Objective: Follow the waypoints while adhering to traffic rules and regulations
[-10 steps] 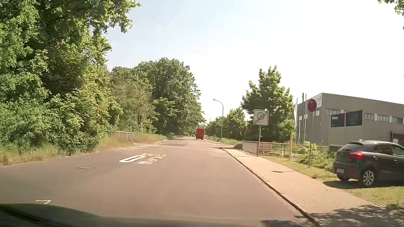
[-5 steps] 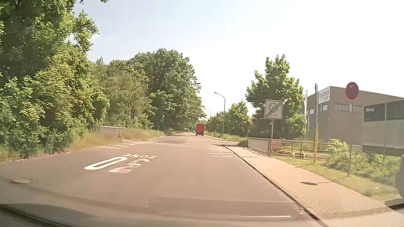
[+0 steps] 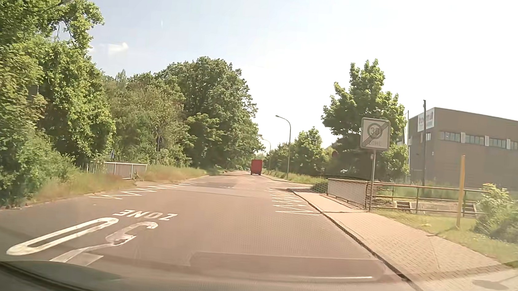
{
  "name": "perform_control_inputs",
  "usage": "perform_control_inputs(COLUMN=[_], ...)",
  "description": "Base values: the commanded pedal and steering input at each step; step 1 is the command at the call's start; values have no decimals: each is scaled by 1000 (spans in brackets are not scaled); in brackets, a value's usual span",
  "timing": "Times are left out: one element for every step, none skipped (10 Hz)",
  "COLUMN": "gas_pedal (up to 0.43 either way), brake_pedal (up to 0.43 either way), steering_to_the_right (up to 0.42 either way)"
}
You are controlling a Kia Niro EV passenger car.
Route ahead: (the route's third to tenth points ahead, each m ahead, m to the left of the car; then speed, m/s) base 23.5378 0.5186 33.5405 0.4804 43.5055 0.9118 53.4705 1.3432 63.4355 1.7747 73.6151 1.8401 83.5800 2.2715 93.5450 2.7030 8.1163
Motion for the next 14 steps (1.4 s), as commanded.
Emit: perform_control_inputs(gas_pedal=[209,220,220,220,220,220,220,220,220,220,220,220,220,220], brake_pedal=[0,0,0,0,0,0,0,0,0,0,0,0,0,0], steering_to_the_right=[0,0,-1,-2,-2,-5,-7,-7,-7,-9,-10,-12,-12,-12])
